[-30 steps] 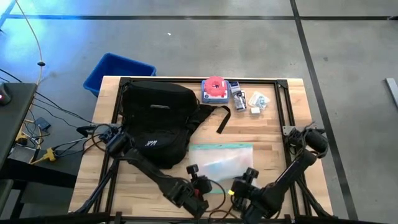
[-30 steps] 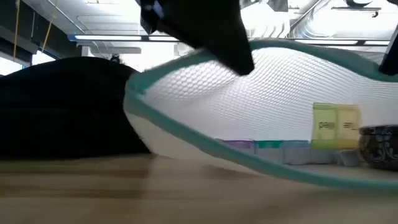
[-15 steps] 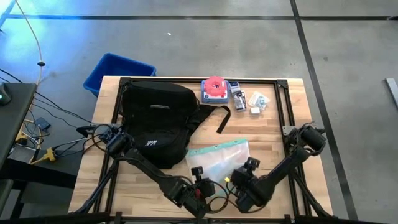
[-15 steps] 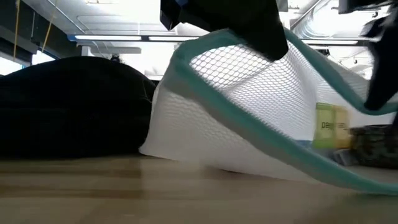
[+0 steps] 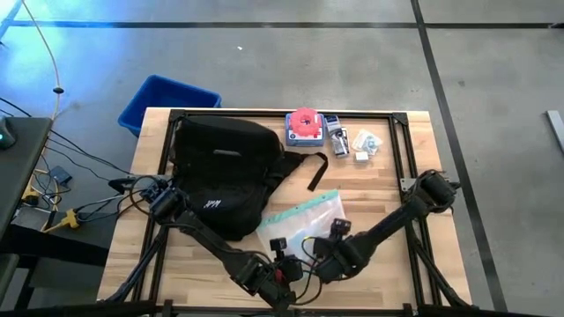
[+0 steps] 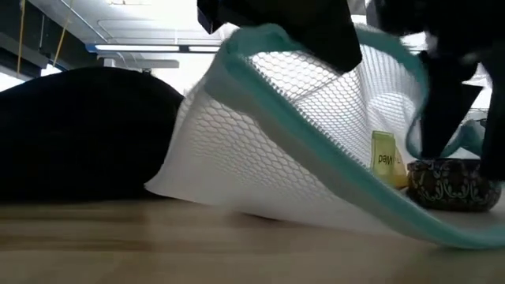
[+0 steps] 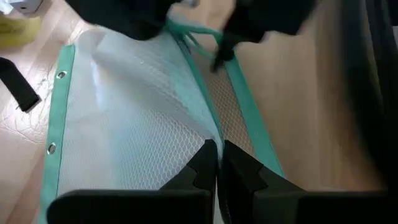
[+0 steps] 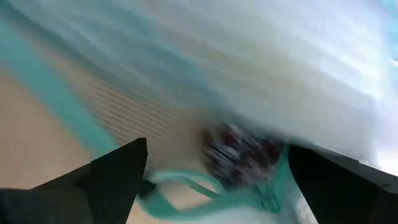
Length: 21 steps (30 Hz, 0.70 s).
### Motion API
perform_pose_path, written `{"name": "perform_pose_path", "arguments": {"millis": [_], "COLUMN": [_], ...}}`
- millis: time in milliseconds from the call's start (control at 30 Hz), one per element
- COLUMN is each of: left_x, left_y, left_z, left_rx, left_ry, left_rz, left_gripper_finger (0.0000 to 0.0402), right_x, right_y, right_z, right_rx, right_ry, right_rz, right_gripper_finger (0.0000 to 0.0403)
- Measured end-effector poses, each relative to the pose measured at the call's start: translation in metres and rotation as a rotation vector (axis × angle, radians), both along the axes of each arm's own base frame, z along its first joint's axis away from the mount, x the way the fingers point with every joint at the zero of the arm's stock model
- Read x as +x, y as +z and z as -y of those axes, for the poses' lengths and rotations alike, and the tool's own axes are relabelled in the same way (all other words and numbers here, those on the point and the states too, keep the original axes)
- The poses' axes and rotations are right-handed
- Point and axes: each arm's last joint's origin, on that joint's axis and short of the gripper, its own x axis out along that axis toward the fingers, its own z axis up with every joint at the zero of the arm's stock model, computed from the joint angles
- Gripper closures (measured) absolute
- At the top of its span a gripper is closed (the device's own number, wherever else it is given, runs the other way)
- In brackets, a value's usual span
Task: Unpack backpack
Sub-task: Remove the scented candle from the zip bag
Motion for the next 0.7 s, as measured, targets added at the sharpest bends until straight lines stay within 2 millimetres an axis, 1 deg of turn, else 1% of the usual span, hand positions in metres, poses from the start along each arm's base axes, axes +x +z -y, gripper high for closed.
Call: {"name": "perform_pose_path", "arguments": {"millis": [100,133,267,333,467,533,567,700], "left_x": [0.001,0.001,0.002,0.002,0.002,0.002,0.003,0.001], "left_y": [0.000,0.000,-0.001,0.000,0.000,0.001,0.001,0.000], "left_z": [-0.002,-0.002,-0.005,-0.006,-0.007,-0.007,-0.008,-0.006], "left_rx": [0.001,0.003,0.019,0.035,0.058,0.065,0.065,0.068], "left_ry": [0.007,0.009,0.023,0.035,0.049,0.055,0.057,0.053], "left_rz": [0.002,0.000,0.001,0.011,0.024,0.029,0.029,0.029], "left_gripper_finger": [0.0402,0.0402,0.0402,0.0402,0.0402,0.0402,0.0402,0.0402], "right_x": [0.002,0.001,-0.002,-0.006,-0.008,-0.010,-0.012,-0.018], "right_y": [0.006,0.008,0.027,0.028,0.029,0.025,0.022,0.014], "right_z": [-0.012,-0.017,-0.035,-0.039,-0.051,-0.051,-0.047,-0.028], "right_rx": [0.084,0.087,0.113,0.099,0.134,0.124,0.091,-0.074], "right_ry": [0.058,0.081,0.130,0.139,0.194,0.158,0.116,-0.068], "right_rz": [0.028,0.027,0.059,0.057,0.101,0.100,0.089,0.073], "right_gripper_finger": [0.0042,0.0043,0.0043,0.0043,0.0043,0.0043,0.0043,0.0044]}}
